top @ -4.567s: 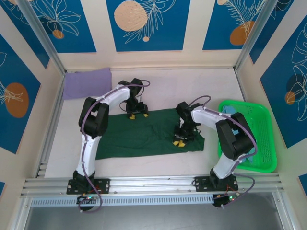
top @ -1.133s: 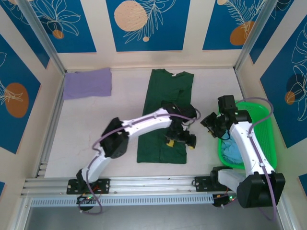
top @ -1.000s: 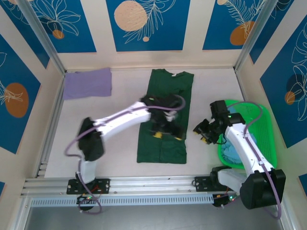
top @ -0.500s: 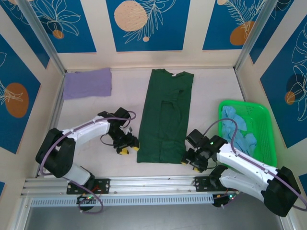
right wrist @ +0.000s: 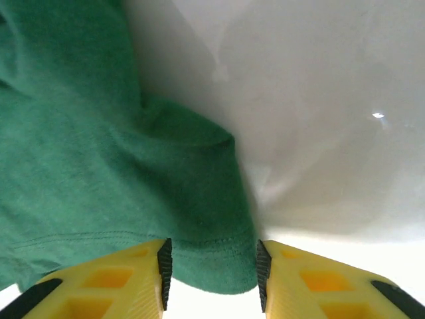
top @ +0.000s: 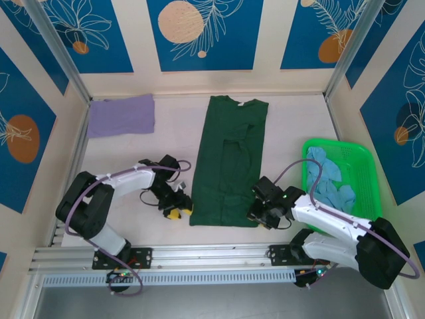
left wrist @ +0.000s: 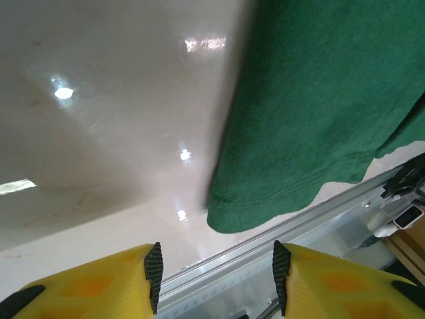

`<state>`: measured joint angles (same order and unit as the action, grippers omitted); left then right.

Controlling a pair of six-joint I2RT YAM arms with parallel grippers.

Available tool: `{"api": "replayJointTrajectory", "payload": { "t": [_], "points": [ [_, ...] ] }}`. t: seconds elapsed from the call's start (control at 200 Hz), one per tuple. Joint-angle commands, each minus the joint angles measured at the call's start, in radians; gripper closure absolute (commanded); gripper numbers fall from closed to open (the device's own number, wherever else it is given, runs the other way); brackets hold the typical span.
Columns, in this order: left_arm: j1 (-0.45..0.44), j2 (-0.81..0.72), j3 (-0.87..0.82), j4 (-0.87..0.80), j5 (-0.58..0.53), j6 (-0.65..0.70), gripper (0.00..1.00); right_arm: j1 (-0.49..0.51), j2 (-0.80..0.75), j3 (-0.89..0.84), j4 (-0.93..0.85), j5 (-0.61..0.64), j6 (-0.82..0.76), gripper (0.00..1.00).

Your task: Fold and stack the t-shirts

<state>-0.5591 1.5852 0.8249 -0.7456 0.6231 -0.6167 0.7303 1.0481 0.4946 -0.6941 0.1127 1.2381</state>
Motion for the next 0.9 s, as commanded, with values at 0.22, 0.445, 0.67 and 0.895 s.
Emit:
{"api": "replayJointTrajectory", "payload": {
  "t": [0.22,0.445,0.67,0.895],
  "points": [
    [-0.054,0.078,0.009,0.035,0.030,0.037,0.52,-0.006,0.079,-0.006,0.057,-0.022,-0.019,0.75],
    [-0.089,0.105,0.026,0.033,-0.011,0.035,0.62,-0.005,0.080,-0.007,0.036,-0.022,-0.016,0.87],
    [-0.135,0.121,0.045,0.043,-0.039,0.025,0.63,-0.002,0.072,0.003,-0.015,-0.029,-0.003,0.97],
    [-0.163,0.132,0.073,0.048,-0.088,0.024,0.88,0.025,0.076,0.057,-0.183,-0.062,0.081,1.00]
  ]
}}
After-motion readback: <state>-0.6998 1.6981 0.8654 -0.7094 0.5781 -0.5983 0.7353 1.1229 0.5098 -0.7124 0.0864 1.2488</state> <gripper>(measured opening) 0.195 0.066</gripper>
